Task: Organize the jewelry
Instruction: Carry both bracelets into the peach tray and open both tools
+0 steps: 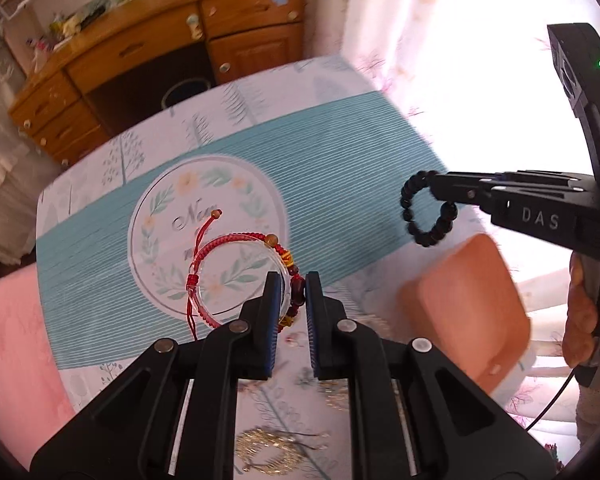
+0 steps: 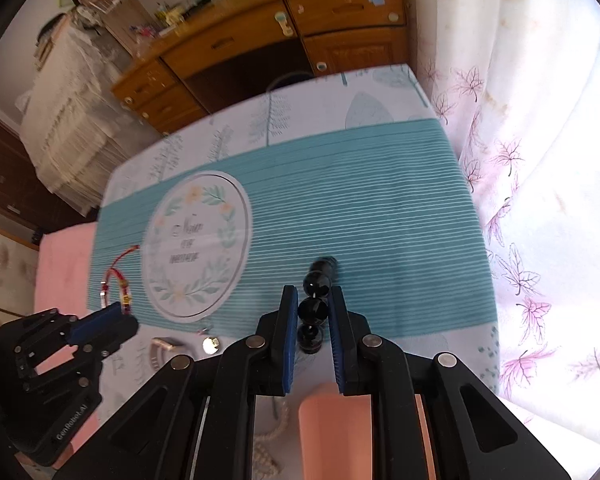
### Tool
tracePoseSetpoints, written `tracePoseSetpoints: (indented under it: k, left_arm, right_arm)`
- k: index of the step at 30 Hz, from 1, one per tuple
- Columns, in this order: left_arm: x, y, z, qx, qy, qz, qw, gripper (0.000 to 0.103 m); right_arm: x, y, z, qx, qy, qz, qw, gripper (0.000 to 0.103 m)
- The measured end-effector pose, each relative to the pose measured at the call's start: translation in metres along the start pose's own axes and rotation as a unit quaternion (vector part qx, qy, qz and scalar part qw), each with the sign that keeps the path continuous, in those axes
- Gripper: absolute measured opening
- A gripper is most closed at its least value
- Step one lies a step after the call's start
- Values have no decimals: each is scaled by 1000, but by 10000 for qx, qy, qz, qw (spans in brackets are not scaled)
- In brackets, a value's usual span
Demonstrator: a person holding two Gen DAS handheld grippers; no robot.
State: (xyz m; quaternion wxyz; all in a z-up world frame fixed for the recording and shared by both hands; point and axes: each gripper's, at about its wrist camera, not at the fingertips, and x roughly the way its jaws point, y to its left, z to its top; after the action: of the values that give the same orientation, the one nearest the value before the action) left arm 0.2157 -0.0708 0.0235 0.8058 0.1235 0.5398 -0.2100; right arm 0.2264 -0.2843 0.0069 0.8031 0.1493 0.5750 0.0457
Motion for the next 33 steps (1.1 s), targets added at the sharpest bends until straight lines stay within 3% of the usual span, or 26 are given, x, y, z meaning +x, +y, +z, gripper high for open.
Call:
tracePoseSetpoints:
  k: [6,12,20,26,28,33]
  left_arm:
    - [-31,-64,-1,348,-251,-278,9987,10]
    - [-35,-116,-7,571,-211,-598,9963,10]
    - [6,-174,-26,794,182,-914,9925,10]
    - [40,-200,-38,892,412,-960,9905,10]
    - [52,-199,-38,891,507,-997,9897,10]
    - [70,-200,-40,783,704,-1063,9887,11]
  right_arm:
    - [-88,-11,-42,-33,-457,300,9985,15]
    - [-131,-31,-101,-93,-495,364,9981,15]
    - [-81,-73,-178,361,355,503,9975,15]
    - [-58,-104,-217,643,589,310,9957,15]
    - [-54,-108,-227,656,678,344,9949,18]
    - [-54,-97,-234,402,545,149,9976,38]
